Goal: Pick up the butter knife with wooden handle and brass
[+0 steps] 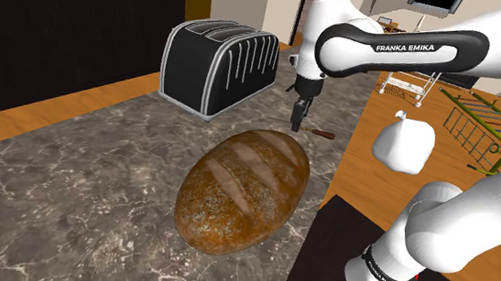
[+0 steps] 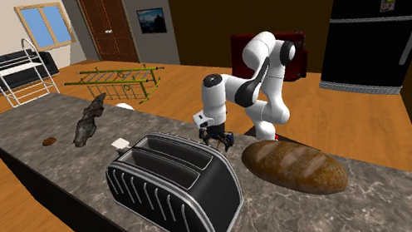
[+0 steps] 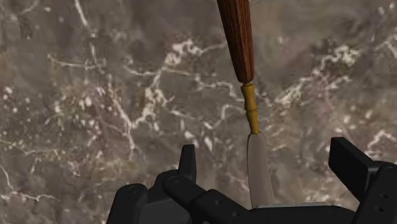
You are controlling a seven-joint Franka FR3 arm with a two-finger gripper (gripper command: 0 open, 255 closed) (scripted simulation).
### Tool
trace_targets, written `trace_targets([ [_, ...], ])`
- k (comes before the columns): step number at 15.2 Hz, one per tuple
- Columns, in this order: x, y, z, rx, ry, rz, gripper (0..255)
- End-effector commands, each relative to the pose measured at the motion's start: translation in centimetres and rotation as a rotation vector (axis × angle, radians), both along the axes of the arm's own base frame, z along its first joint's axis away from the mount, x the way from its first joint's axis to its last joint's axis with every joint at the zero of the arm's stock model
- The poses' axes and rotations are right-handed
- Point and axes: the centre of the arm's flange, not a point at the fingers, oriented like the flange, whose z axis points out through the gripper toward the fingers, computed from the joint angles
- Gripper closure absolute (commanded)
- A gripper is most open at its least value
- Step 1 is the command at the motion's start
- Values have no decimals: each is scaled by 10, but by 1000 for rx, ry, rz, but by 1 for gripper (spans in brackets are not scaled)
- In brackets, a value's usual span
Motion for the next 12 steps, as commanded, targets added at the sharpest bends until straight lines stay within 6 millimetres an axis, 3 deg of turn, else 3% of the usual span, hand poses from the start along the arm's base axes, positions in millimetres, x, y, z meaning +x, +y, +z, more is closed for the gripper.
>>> trace_targets([
  [1, 0, 0, -2, 0, 0, 0, 255],
  [10, 0, -1, -2, 0, 0, 0, 255],
  [12, 0, -1, 8, 0, 0, 0, 255],
])
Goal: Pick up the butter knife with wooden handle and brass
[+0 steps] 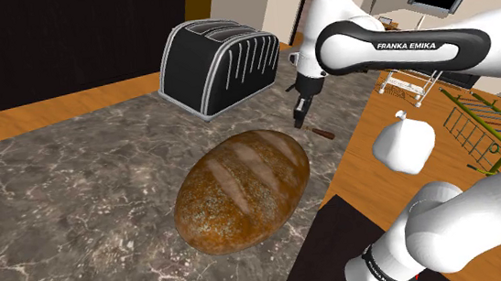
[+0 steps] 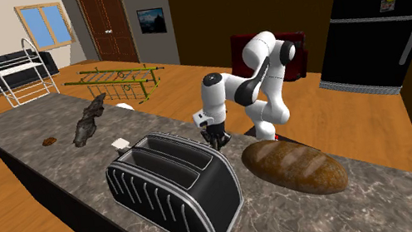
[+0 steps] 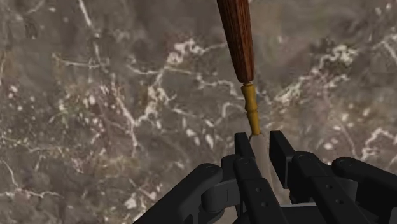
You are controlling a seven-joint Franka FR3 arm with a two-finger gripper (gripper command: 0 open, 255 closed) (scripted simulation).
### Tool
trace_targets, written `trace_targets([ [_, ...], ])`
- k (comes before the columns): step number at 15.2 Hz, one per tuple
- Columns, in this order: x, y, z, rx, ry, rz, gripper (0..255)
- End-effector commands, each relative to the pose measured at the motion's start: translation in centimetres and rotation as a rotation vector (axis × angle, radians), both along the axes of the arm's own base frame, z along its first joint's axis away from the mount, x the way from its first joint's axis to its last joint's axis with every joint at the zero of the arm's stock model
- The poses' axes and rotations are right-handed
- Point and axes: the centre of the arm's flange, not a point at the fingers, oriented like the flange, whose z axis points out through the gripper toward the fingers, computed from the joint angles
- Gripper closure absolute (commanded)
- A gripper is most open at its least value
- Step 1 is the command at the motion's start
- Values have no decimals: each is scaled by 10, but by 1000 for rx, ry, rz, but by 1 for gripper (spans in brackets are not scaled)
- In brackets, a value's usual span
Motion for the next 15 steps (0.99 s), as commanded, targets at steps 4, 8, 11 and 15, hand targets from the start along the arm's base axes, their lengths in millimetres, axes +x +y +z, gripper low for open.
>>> trace_targets([
  [4, 0, 0, 25, 0, 0, 0, 255],
  [8, 0, 0, 46, 0, 0, 0, 255],
  [11, 0, 0, 62, 0, 0, 0, 255],
  [15, 0, 0, 73, 0, 0, 0, 255],
])
